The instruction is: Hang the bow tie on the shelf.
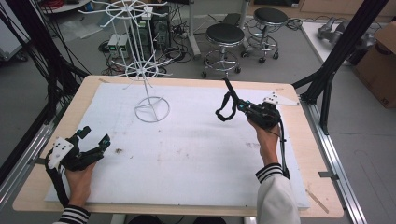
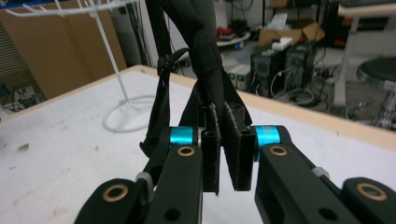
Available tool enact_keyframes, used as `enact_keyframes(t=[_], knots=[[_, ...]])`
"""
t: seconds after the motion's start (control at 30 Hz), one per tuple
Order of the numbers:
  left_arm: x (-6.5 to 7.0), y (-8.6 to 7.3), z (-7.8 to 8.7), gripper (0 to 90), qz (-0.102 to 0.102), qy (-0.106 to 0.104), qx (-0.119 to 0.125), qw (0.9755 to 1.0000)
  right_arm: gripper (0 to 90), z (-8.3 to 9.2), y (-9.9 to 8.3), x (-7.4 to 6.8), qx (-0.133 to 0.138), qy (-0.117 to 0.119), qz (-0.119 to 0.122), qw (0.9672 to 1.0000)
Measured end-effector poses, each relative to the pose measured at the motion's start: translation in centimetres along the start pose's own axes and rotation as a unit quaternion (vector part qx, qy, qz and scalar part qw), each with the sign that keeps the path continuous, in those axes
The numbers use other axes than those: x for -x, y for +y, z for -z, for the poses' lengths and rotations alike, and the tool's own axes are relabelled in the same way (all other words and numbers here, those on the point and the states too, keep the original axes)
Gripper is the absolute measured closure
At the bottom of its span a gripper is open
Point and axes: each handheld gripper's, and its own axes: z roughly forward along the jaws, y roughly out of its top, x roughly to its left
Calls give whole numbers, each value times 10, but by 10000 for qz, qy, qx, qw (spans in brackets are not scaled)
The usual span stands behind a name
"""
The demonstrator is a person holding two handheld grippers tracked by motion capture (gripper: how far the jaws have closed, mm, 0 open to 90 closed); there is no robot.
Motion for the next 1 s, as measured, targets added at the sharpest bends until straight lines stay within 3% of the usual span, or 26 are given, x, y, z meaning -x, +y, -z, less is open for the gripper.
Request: enact_keyframes(t=[0.47,1.0], knots=[[0,0,0,162,-19,-33,6,10000,851,-21,31,-27,59,309,247,9992],[0,0,0,162,-20,-50,10,10000,852,-62,61,-59,109,564,472,9972]])
